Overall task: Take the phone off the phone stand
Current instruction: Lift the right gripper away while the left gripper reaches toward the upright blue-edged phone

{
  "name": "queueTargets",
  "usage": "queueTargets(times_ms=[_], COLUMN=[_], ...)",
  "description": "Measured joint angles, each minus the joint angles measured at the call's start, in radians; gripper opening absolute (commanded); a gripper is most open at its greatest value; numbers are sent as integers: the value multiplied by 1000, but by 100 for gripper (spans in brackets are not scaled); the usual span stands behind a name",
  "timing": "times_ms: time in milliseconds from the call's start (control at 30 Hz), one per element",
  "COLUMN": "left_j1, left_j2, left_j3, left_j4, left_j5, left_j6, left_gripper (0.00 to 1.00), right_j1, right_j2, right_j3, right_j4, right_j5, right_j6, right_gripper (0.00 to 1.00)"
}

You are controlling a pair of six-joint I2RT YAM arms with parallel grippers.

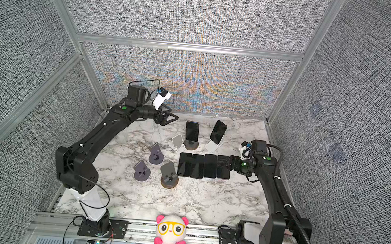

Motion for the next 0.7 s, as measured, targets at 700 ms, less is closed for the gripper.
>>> queueTargets(times_ms=[700], left_j1=[-108], left_j2=[395], left_j3=[449], left_j4=[-309], left_j5=[-51], left_j6=[207], left_gripper=[81], right_j1=[-2], right_j2=[-64], right_j3=[-21], right_j4=[-76], right_j5=[-14], right_j6=[-27], right_gripper=[74])
